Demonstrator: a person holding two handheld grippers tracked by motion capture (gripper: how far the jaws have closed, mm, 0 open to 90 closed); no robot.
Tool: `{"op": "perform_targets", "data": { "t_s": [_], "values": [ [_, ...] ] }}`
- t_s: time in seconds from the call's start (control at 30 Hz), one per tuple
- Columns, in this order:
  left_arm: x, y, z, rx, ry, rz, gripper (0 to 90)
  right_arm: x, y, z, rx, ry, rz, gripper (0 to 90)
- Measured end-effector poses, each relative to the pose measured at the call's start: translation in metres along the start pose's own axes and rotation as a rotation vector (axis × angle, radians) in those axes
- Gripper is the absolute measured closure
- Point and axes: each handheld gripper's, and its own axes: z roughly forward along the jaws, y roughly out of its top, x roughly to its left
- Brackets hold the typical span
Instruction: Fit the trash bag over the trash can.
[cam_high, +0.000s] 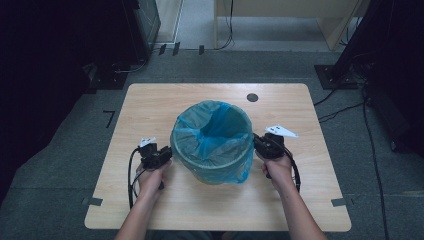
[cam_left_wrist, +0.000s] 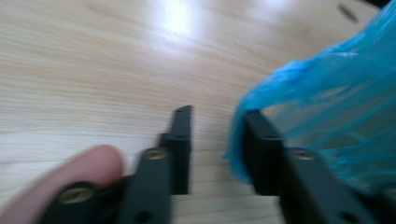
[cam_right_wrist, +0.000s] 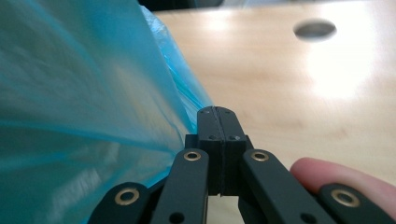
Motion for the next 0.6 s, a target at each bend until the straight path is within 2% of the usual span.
{"op": "perform_targets", "data": {
  "t_s": [0.07,0.1,0.17,0.3,0.43,0.5,0.6],
  "values": [
    [0.002,-0.002,-0.009,-0.059,-0.045,0.045,49.4,-0.003,-0.008,0.000,0.001,-0.012,0.003,90.0],
    [0.002,-0.003,-0.014,-0.092,-0.068,0.054,47.1,-0.004,-0.011,-0.002,-0.008,-0.007,0.012,90.0],
    [0.003,-0.003,-0.024,-0.150,-0.112,0.074,43.3,-0.004,-0.014,-0.007,-0.050,0.014,0.015,90.0],
    [0.002,0.000,-0.040,-0.243,-0.157,0.099,39.4,0.003,-0.011,-0.018,-0.114,0.023,-0.011,90.0],
    [-0.003,0.000,-0.055,-0.345,-0.172,0.125,41.4,0.008,-0.008,-0.026,-0.146,0.029,-0.013,90.0],
    [-0.007,-0.003,-0.065,-0.421,-0.166,0.166,46.4,0.009,-0.008,-0.027,-0.149,0.032,-0.017,90.0],
    [-0.008,-0.007,-0.079,-0.488,-0.225,0.193,46.6,0.010,-0.009,-0.028,-0.148,0.038,-0.023,90.0]
  ]
}}
